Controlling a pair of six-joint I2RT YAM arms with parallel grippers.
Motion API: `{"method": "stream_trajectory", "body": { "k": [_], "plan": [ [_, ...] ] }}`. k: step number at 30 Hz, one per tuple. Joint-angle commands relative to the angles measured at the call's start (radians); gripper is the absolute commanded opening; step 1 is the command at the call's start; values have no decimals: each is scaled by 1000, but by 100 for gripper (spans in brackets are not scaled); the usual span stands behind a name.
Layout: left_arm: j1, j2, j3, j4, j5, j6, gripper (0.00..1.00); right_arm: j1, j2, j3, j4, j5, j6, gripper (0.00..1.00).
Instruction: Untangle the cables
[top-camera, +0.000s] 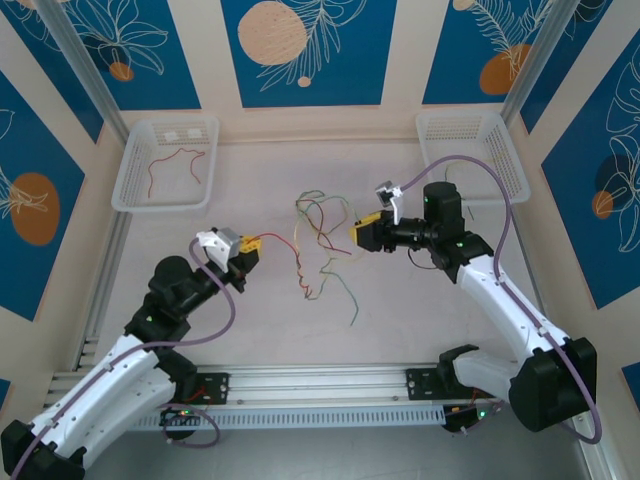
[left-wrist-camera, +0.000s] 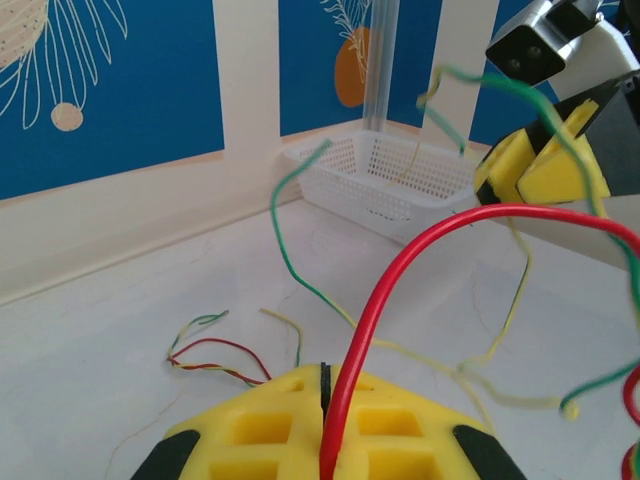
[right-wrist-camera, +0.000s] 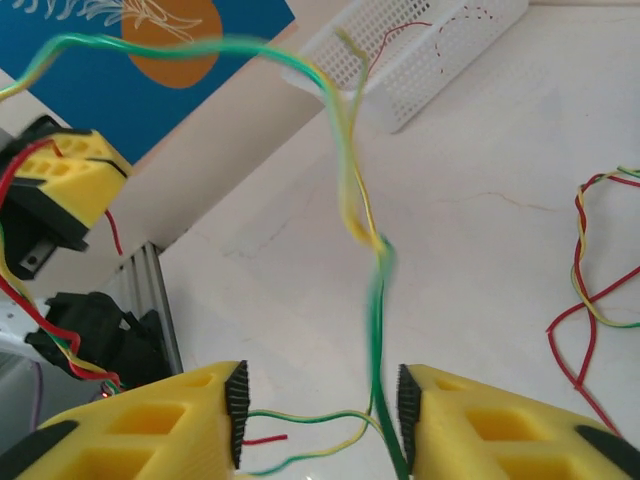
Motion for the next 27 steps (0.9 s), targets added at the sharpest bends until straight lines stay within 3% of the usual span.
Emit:
{"method": "stream_trajectory", "body": {
  "k": [1, 4, 10, 17, 18, 20, 27],
  "plan": [
    [3, -8, 50, -7, 31, -29, 0, 45, -5, 55, -62, 84, -39, 49],
    [3, -11, 55, -15, 28, -30, 0, 76, -12, 70, -87, 149, -62, 55],
    [2, -1, 65, -24, 23, -14, 0, 147, -33, 75, -105, 240, -144, 58],
    [2, 1, 71, -31, 24, -4, 0, 213, -84, 60, -100, 460, -222, 79],
    [2, 1, 71, -33, 22, 0, 0, 213, -93, 55, -95, 477, -224, 85],
    [2, 1, 72, -39, 19, 4, 0, 214, -116, 45, -88, 490, -236, 94],
    [2, -7, 67, -37, 20, 1, 0, 214, -162, 42, -107, 464, -249, 95]
  ]
}}
